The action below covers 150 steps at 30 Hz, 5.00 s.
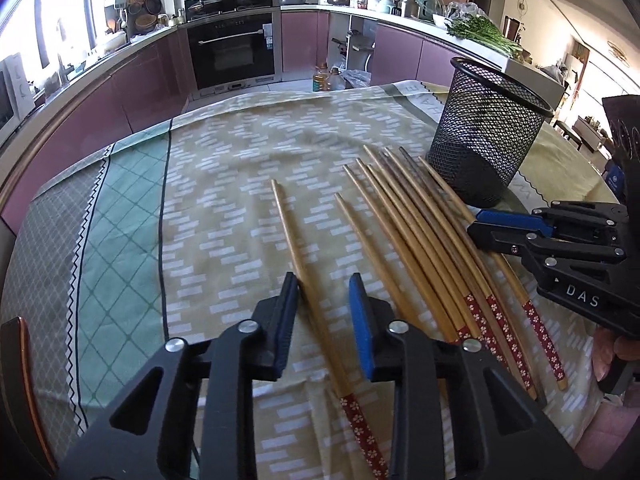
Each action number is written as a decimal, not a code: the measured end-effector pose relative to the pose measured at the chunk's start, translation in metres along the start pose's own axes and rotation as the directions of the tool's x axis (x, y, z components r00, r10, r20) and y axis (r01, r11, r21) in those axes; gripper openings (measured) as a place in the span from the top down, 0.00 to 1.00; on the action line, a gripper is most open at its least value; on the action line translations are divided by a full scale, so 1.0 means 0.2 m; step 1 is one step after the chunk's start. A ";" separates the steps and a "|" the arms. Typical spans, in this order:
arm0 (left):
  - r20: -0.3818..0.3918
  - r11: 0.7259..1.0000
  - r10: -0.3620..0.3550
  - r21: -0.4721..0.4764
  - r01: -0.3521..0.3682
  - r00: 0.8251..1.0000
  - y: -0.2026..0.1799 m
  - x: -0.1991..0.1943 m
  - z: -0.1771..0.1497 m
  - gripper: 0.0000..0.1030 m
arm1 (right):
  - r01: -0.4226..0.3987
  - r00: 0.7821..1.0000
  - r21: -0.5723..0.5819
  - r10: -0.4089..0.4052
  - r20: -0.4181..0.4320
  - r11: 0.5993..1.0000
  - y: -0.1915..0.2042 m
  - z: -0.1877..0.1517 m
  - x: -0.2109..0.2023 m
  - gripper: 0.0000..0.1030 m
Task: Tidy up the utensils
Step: 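Lower the left tool to grasp one chopstick while the right tool grasps another, then lift the left tool's chopstick over the mesh cup while the right tool carries its own, then open the left tool to drop its chopstick into the cup while the right tool releases its own, then move the left tool back to grasp a chopstick while the right tool grasps another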
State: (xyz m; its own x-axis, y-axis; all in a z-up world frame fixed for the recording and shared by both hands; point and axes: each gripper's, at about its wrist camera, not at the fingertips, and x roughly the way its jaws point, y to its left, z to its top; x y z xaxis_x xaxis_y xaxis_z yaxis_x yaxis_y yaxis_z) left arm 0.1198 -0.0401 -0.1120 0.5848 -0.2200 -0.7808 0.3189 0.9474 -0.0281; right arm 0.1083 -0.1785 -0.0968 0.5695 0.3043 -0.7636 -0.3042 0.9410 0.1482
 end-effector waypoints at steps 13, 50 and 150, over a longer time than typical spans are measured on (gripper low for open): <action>0.047 0.994 -0.087 -0.057 0.090 0.995 0.05 -0.14 0.01 0.93 | -0.121 0.987 -0.004 0.120 0.107 0.993 -0.02 0.00 -0.23 0.94; 0.441 0.920 -0.385 0.110 0.377 0.811 -0.29 -0.73 0.74 0.93 | -0.099 0.844 -0.093 0.133 0.520 0.991 -0.27 0.48 -0.84 0.95; -0.034 0.995 -0.084 0.041 0.086 0.996 -0.04 -0.03 -0.04 0.81 | -0.050 0.999 -0.053 0.049 -0.023 0.997 0.08 0.02 0.02 0.79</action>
State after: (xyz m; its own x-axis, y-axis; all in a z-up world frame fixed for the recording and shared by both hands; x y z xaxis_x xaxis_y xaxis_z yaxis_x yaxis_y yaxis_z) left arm 0.1081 -0.0454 -0.1114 0.5304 -0.2913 -0.7961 0.3980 0.9147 -0.0695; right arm 0.1091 -0.1616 -0.0949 0.5363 0.3466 -0.7696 -0.3721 0.9155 0.1530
